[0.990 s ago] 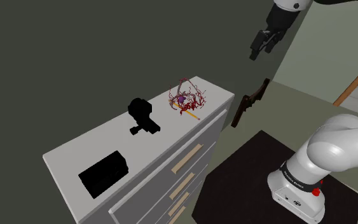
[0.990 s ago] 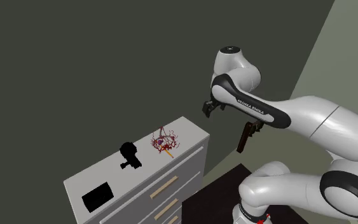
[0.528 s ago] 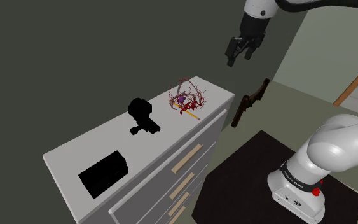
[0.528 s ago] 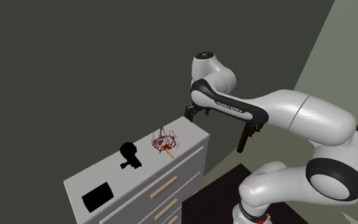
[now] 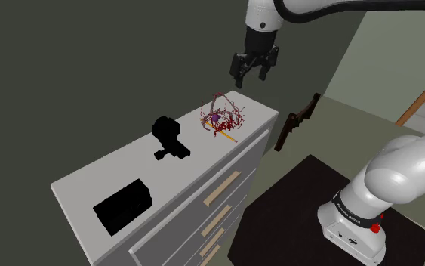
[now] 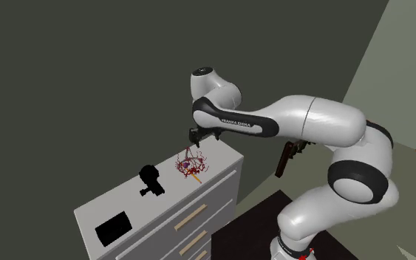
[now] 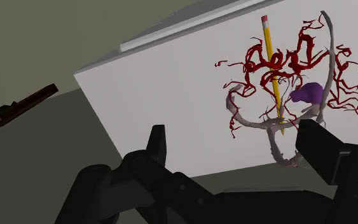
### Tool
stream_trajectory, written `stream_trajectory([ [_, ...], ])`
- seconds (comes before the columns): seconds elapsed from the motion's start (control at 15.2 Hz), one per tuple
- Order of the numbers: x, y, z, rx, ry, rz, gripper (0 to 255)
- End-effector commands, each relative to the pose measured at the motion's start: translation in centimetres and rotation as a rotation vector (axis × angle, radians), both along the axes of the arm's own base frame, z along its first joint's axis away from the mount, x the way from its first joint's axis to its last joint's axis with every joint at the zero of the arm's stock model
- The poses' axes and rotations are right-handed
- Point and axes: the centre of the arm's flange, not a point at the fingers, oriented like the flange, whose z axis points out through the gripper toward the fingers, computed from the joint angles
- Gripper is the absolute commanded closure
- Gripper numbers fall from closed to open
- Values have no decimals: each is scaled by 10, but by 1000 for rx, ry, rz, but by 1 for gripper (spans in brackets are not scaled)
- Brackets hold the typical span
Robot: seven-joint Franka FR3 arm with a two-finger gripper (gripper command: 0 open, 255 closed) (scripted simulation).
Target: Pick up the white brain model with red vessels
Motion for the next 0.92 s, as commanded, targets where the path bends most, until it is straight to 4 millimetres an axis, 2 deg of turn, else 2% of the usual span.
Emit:
stream_trajectory([
  [0.0, 12, 22, -11, 6, 13, -17, 0],
  [0.26, 42, 64, -26, 15, 38, -47, 0],
  [0.33, 43, 65, -27, 15, 39, -48, 0],
  [0.79, 43, 65, -67, 15, 39, -48, 0],
  [0.86, 43, 65, -67, 15, 39, -48, 0],
])
